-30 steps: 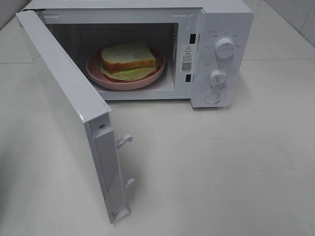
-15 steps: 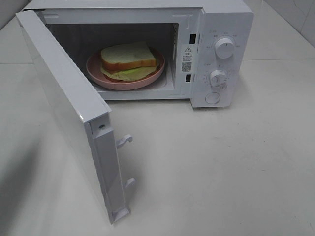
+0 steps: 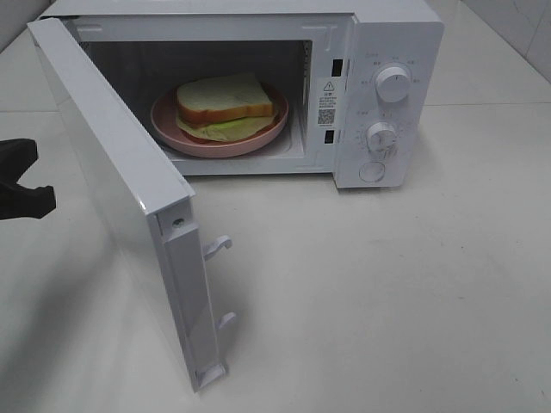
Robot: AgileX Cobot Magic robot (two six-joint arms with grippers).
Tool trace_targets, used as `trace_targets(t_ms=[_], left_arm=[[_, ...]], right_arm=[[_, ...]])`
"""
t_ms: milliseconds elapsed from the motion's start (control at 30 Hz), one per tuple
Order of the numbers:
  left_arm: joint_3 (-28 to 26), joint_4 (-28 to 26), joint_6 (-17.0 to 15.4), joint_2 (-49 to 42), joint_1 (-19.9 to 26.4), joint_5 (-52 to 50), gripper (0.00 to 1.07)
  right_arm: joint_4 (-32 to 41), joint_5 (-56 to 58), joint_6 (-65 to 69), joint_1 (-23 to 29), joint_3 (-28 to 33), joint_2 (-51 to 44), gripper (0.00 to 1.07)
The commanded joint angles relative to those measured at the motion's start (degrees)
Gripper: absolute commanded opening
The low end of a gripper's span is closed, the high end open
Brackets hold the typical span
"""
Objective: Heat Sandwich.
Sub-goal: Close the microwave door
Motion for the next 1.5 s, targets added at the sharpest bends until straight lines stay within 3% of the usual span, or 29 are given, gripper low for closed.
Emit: trace_targets(t_ms=[33,167,300,433,500,800,1200,1500], left_arm=[[-1.8,3.6,-2.2,1.0,-0.4,-1.1,0.0],[-3.7,5.6,-6.0,3.3,-0.4,-1.4,0.0],[-4.5,5.4,-6.8,3.7,-1.4,-1.2,0.0],[-5.4,4.0,-4.7,4.9,-5.4,-1.2,0.0],[-6.2,-0.8,-2.3,6.4,-8.8,-1.3,0.0],[-10.5,-11.3,4.5,11.6,-18.0,-2.9,0.0],[-21.4,-18.4,8.1,18.3,-24.2,-2.1,0.0],[-30.8,-20.9,7.9,23.4,-24.7,1.6,0.0]], right_arm=[[0.0,-0.3,-0.3,-0.5,0.0,-1.5,0.76],[0.0,-0.3,-0.3,-0.5,0.0,-1.5,0.76],[0.0,-0.3,-0.3,-0.5,0.0,-1.5,0.76],[0.0,-0.3,-0.3,-0.5,0.0,-1.5,0.76],[0.0,-0.3,-0.3,-0.5,0.0,-1.5,0.76],[0.0,-0.3,-0.3,-0.5,0.0,-1.5,0.76],[0.0,-0.3,-0.3,-0.5,0.0,-1.5,0.76],[0.0,-0.3,-0.3,-0.5,0.0,-1.5,0.76]])
